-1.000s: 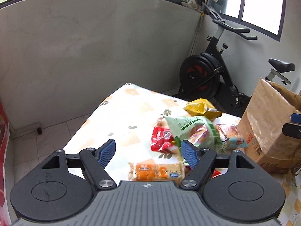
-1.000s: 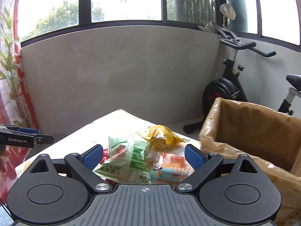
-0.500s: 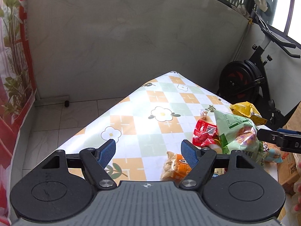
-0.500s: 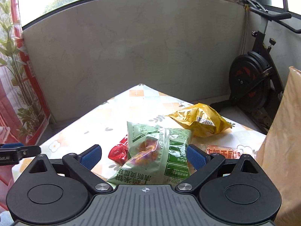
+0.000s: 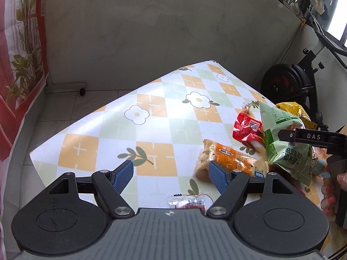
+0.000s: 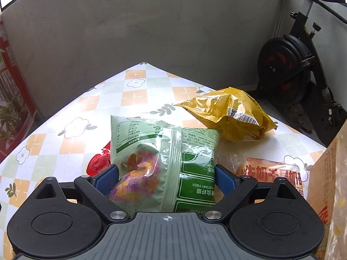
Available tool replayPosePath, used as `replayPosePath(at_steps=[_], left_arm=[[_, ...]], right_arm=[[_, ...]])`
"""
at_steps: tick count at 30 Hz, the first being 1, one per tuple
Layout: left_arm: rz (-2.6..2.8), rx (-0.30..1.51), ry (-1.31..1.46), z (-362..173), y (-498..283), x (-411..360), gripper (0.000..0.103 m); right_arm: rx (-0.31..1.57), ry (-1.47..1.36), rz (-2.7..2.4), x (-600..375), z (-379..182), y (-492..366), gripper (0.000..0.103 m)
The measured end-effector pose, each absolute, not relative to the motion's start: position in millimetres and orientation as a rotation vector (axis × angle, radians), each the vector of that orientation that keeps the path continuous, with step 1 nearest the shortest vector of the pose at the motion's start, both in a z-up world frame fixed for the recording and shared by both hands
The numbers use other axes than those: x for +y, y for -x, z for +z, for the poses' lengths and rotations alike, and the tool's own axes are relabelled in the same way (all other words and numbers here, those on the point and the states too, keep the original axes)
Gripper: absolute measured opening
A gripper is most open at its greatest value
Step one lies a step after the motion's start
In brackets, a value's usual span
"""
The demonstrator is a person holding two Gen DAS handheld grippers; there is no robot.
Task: Organize snacks
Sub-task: 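Move both tools back to the pile, right tool grasping the pale green bag, then grasp the red-brown clear packet with the left tool while the right holds the green bag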
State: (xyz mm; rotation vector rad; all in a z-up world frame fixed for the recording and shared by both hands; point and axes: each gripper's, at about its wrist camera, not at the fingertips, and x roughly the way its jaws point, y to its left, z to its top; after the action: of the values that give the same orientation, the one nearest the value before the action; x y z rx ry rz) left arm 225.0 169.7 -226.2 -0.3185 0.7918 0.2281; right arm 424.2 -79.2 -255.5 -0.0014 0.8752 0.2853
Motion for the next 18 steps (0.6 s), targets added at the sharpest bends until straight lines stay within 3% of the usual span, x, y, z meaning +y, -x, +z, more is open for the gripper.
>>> replayPosePath(at_steps=[3, 7, 18], left_arm=[[0.219, 0.804, 0.312, -231, -220, 164, 0.079], [0.208, 0.819, 0.306, -235, -215, 154, 0.079], [0.176, 0.832, 0.266, -240, -194, 131, 0.079]], right_arm=[[0.861, 0.04, 0.305, -79, -251, -415, 0.072], [0.851, 0.037, 0.317, -86, -244, -403, 0.065], [0.788, 0.066, 0.376, -107, -216, -339, 0.064]])
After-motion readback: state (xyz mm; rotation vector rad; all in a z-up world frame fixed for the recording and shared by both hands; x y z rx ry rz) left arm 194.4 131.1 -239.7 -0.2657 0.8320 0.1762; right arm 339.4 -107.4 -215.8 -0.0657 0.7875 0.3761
